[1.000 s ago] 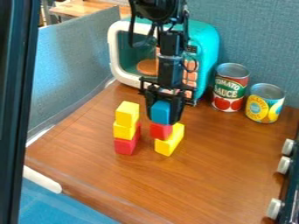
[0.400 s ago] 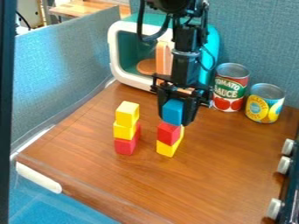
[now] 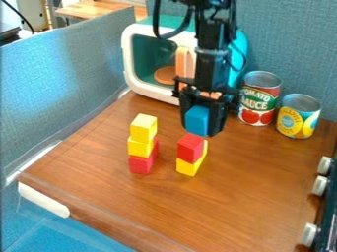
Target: Move the blue cube to the right side
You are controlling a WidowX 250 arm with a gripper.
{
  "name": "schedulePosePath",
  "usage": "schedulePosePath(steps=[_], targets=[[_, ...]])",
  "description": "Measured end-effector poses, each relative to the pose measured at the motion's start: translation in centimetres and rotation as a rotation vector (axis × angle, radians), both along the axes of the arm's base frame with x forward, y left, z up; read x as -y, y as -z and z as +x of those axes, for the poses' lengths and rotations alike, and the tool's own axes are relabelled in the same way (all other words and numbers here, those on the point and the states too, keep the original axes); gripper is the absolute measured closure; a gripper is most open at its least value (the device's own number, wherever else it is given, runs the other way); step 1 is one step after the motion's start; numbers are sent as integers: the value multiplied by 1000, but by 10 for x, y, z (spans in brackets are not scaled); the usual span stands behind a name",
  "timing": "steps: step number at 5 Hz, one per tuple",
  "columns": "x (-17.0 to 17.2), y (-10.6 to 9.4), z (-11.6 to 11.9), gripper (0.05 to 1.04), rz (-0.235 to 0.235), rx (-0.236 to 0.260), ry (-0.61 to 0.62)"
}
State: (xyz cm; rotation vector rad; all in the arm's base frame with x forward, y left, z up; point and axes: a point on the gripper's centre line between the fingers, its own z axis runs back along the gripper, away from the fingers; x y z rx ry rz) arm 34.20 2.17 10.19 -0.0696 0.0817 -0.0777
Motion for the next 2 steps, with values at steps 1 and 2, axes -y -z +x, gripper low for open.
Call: schedulePosePath(steps=[1,2], targets=[[8,-7,-27,474,-30,41,147],[37,-7,-62,474,-88,59,333]])
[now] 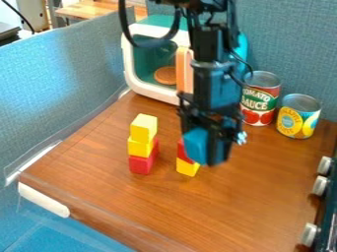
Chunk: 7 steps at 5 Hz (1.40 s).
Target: Move the blue cube to the right side
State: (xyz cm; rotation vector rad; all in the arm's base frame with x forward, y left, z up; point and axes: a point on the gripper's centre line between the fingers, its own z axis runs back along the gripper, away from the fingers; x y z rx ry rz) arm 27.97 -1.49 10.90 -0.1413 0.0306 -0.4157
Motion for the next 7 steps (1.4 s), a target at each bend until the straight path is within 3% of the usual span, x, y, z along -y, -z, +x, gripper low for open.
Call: schedulePosePath(steps=[1,3,4,5,6,7], targets=[[9,21,-24,474,46,-43,64],[10,88,-21,474,147,-115,131],[0,104,-9,474,193,-80,102],[-5,104,-5,474,201,-75,64],[-4,103,-6,406,186,-68,55],[-2,93,-15,127,122,-71,42]])
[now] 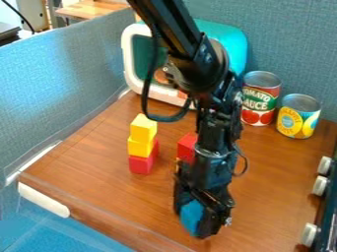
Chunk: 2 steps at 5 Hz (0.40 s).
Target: Move the blue cube to the right side
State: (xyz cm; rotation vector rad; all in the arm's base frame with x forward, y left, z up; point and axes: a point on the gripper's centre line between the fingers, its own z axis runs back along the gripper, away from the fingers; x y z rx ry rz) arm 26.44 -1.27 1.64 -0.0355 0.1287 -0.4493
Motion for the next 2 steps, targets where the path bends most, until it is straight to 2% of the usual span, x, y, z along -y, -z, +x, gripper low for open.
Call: schedulePosePath(steps=[1,2], targets=[[-10,-45,-2,79,-137,66,-57],[-7,-80,5,83,-176,105,-60]])
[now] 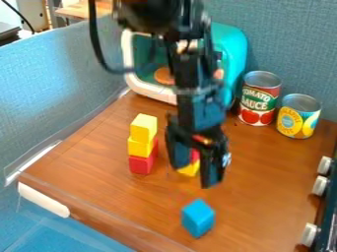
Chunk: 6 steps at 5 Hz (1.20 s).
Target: Move the blue cube to the right side
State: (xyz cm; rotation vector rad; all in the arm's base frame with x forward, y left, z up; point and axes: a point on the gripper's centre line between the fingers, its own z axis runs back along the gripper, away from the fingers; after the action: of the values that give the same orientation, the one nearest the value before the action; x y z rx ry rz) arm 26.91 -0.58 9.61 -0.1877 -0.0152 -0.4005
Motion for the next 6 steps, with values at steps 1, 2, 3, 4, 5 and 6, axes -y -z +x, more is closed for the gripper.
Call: schedulePosePath(steps=[1,2,3,4,5,6], targets=[[-6,-19,12,83,28,20,-64],[-24,-29,20,83,103,20,-130],[-25,-19,25,83,211,-26,-218],[-26,-16,35,83,197,-79,-243],[-38,-19,39,83,142,-128,-263],[-37,-19,40,83,135,-127,-260]])
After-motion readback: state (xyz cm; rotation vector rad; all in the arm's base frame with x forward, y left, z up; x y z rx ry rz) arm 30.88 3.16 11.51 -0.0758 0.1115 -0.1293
